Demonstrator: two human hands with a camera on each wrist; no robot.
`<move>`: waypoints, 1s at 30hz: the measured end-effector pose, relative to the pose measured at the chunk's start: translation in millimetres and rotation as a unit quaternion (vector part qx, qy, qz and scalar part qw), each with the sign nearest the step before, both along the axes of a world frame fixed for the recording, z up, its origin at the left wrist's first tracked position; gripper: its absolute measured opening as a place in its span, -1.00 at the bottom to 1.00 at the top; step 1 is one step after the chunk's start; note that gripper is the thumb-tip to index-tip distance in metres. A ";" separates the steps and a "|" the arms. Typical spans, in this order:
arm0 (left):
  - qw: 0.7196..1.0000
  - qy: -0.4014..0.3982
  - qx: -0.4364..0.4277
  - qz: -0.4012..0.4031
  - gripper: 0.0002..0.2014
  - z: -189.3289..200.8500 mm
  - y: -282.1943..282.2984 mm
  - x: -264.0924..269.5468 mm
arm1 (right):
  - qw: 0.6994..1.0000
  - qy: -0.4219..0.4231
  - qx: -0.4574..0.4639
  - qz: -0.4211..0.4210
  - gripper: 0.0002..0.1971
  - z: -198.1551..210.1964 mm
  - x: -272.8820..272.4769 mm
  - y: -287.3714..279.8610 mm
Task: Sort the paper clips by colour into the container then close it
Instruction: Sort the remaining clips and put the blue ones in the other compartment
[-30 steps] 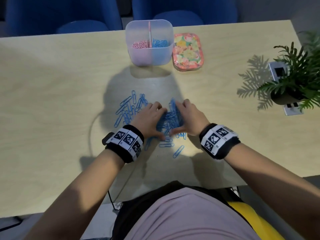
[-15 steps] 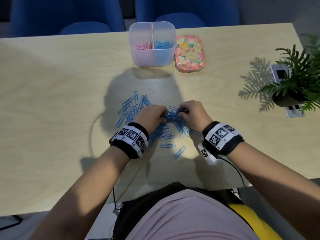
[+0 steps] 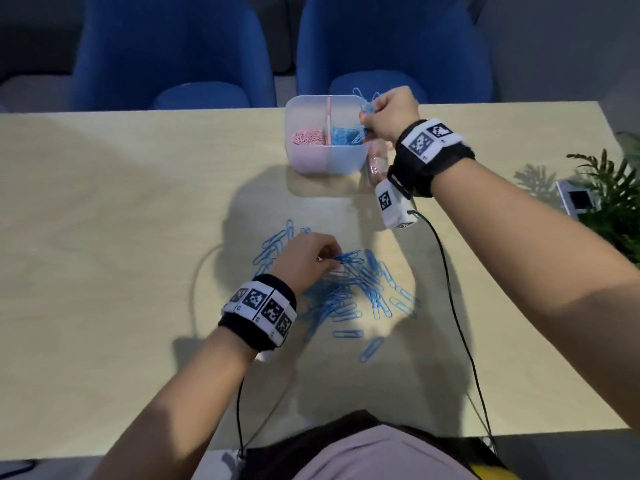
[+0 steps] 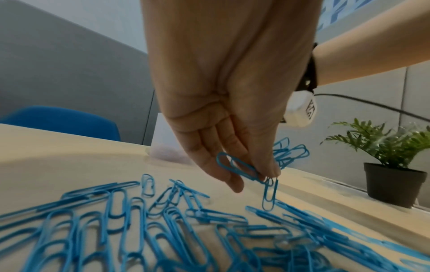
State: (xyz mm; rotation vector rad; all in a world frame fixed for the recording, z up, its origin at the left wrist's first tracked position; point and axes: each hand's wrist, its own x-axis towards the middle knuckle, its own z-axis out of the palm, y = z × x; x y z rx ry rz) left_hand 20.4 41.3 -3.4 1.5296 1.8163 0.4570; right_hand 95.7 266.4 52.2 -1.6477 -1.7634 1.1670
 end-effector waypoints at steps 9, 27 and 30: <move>0.985 -0.122 0.058 0.107 -0.86 23.1 59.8 -18.6 | 0.997 -0.075 0.023 0.025 -0.77 6.0 -10.3 8.3; 0.987 0.145 0.045 0.054 -0.82 68.7 178.0 -27.8 | 0.993 -0.096 -0.052 -0.035 -0.85 -67.8 186.8 -180.3; 0.981 0.130 0.143 0.024 -0.85 56.6 140.0 -28.6 | 0.990 -0.120 -0.059 0.048 -0.74 -66.8 191.1 -196.8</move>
